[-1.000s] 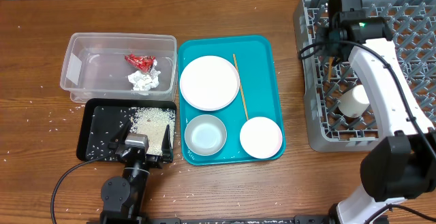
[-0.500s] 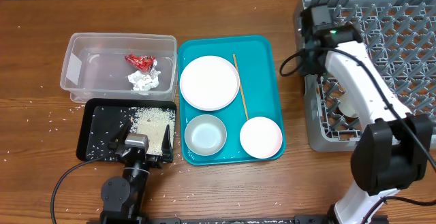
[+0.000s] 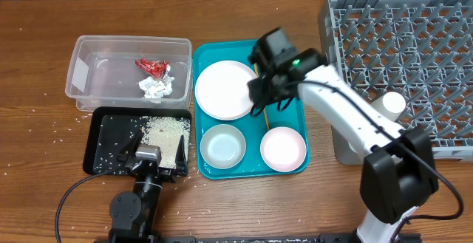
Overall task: Sort waste into correct bins and load items into the dishwasher
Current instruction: 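Return the right gripper to the tray and grasp the second chopstick, then place the second chopstick into the dish rack with the right gripper, then grasp the pink-white bowl on the teal tray with the right gripper, then lift the pink-white bowl and set it in the dish rack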
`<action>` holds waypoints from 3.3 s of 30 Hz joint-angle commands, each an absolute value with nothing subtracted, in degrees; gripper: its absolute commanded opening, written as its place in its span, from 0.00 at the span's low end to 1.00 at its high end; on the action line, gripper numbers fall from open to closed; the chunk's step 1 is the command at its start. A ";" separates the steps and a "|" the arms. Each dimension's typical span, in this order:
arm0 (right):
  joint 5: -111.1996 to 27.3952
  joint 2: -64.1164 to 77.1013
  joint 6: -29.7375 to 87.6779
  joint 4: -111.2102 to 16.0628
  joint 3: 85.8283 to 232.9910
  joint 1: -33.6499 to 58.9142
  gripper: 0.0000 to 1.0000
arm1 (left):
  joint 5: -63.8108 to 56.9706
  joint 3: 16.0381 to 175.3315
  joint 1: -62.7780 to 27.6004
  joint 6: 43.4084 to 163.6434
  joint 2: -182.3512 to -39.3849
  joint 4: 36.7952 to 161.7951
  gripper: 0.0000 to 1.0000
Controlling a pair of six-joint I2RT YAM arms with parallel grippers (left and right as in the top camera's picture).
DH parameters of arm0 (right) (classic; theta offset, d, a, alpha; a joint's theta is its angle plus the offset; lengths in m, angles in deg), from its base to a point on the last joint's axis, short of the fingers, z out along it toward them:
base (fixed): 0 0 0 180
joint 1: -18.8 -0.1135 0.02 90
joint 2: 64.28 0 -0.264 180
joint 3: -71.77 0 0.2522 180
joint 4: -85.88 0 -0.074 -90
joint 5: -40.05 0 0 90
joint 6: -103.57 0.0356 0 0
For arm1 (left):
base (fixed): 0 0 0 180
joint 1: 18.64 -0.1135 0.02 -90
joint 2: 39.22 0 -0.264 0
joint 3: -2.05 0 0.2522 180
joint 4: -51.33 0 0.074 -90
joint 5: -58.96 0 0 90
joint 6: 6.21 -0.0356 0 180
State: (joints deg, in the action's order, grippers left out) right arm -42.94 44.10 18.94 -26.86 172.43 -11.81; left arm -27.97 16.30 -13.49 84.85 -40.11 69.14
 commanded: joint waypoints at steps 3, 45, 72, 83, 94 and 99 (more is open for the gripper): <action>-52.30 47.27 23.48 -29.79 166.13 -13.45 0.47 | -27.13 16.08 -13.86 83.95 -39.47 69.21 1.00; -61.06 36.32 10.04 -20.79 174.06 13.28 0.04 | -27.13 16.08 -13.86 83.95 -39.47 69.21 1.00; -35.36 24.73 15.18 -3.59 172.49 -2.48 0.33 | -27.13 16.08 -13.86 83.95 -39.47 69.21 1.00; -44.36 24.78 25.21 -24.70 144.06 -6.11 0.45 | -27.13 16.08 -13.86 83.95 -39.47 69.21 1.00; -44.40 24.64 25.80 -32.72 136.14 -6.11 0.08 | -27.16 16.08 -13.86 83.95 -39.47 69.21 1.00; -44.38 23.33 25.06 -29.33 140.97 -6.11 0.20 | -27.16 16.08 -13.86 83.95 -39.47 69.21 1.00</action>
State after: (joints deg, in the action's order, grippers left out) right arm -44.03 25.23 25.30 -30.30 136.97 -6.04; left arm -27.94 16.30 -13.49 84.85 -40.08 69.17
